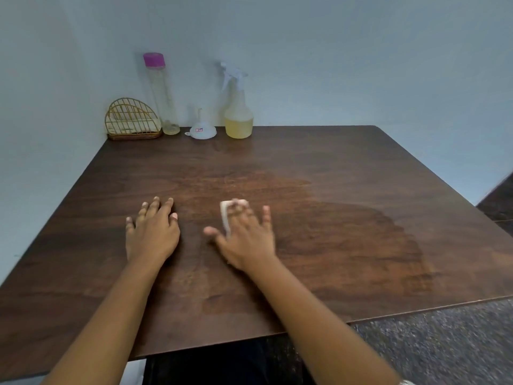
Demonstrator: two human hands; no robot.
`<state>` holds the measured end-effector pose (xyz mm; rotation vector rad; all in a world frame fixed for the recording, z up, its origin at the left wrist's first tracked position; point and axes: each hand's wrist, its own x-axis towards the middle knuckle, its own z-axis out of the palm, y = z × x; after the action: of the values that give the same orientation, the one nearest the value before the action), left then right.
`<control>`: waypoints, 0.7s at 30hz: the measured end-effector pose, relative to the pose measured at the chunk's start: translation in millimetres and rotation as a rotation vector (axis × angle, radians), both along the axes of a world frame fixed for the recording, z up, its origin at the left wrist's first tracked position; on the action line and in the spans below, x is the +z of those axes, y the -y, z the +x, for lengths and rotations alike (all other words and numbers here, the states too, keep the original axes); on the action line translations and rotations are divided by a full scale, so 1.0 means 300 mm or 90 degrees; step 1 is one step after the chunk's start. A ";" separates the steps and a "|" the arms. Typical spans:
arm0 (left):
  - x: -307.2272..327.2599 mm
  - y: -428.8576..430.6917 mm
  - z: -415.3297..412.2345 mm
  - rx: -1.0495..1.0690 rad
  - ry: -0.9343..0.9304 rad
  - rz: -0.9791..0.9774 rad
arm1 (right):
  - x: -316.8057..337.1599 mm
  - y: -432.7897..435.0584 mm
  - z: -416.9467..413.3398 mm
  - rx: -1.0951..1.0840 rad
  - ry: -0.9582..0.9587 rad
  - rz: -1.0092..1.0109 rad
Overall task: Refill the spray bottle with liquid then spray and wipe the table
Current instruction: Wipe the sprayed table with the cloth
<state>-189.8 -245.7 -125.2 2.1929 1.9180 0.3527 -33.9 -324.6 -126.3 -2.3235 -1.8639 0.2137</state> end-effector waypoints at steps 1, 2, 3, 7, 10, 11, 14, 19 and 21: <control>0.000 -0.002 0.000 -0.002 -0.002 -0.001 | -0.004 0.021 0.084 -0.045 0.007 0.008; 0.000 -0.003 -0.001 -0.002 -0.002 -0.001 | -0.003 0.051 0.185 -0.106 0.013 0.009; 0.001 -0.004 0.000 -0.003 -0.001 0.000 | 0.002 0.091 0.300 -0.177 0.020 0.000; -0.002 -0.003 0.000 0.002 0.014 0.012 | 0.043 0.248 0.650 -0.406 0.031 -0.090; -0.005 -0.002 0.003 0.000 0.019 0.013 | 0.022 0.166 0.591 -0.389 0.068 -0.081; -0.006 -0.003 0.004 0.001 0.021 0.013 | 0.010 0.103 0.510 -0.337 0.066 -0.058; -0.008 -0.009 -0.001 0.006 0.028 0.016 | -0.023 -0.076 0.155 -0.107 0.036 0.012; -0.009 -0.014 -0.003 0.005 0.029 0.020 | -0.002 -0.125 -0.043 0.053 0.014 -0.018; 0.000 -0.019 -0.010 -0.004 0.011 0.023 | -0.005 -0.102 0.132 -0.039 0.028 -0.001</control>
<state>-192.8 -239.9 -125.1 2.2098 1.9094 0.4073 5.6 -293.9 -127.9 -2.4010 -1.8093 0.1581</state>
